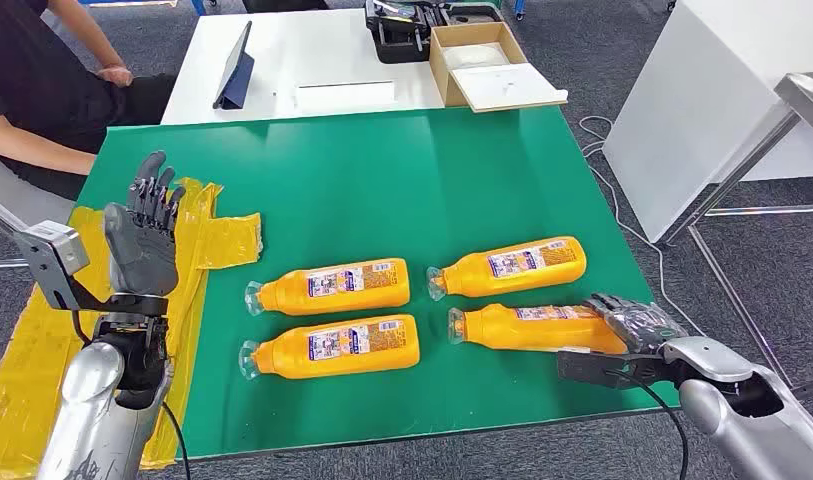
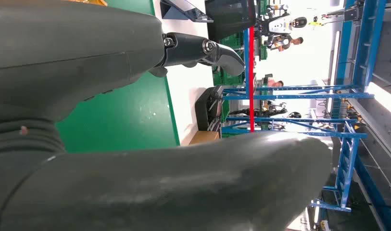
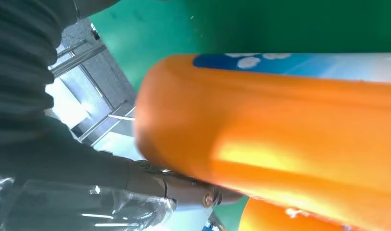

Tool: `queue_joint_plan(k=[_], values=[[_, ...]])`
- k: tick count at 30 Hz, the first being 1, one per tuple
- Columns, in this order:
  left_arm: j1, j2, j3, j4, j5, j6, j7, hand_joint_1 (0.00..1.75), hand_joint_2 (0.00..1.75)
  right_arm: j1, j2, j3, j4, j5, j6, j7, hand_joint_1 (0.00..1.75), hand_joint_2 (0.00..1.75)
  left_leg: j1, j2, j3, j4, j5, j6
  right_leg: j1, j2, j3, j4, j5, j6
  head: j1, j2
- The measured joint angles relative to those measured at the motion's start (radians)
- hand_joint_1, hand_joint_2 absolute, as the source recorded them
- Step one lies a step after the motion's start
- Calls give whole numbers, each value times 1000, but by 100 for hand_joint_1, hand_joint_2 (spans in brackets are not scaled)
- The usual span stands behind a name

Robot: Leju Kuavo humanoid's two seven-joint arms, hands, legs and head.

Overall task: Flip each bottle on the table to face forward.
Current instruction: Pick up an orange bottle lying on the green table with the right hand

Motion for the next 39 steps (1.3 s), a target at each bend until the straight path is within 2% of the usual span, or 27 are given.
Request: queue_joint_plan(k=[6,10,20,24,34,39], values=[[-1,0,-2,0,1,0,0,0,0,5,16,13,5,18,-6,14,0,175,0,0,0,0,0,0,0,0,0,0,0,0,0,0],[-3,0,-4,0,3,0,-1,0,0,22,31,16,5,33,1,25,9,175,1,0,0,0,0,0,0,0,0,0,0,0,0,0],[-12,0,-8,2,10,-2,-4,0,0,30,54,15,5,39,10,29,9,175,1,1,0,0,0,0,0,0,0,0,0,0,0,0],[-12,0,-8,2,10,-3,-5,0,0,30,55,15,5,39,11,29,175,175,0,1,0,0,0,0,0,0,0,0,0,0,0,0],[-18,0,-8,14,12,-13,-9,0,0,37,63,11,1,30,17,29,175,175,1,2,2,0,0,0,0,0,1,0,0,0,0,0],[-19,0,-9,18,13,-15,-10,0,0,48,61,-2,-8,-15,17,23,175,175,1,1,2,0,0,0,0,0,1,0,0,0,0,0]])
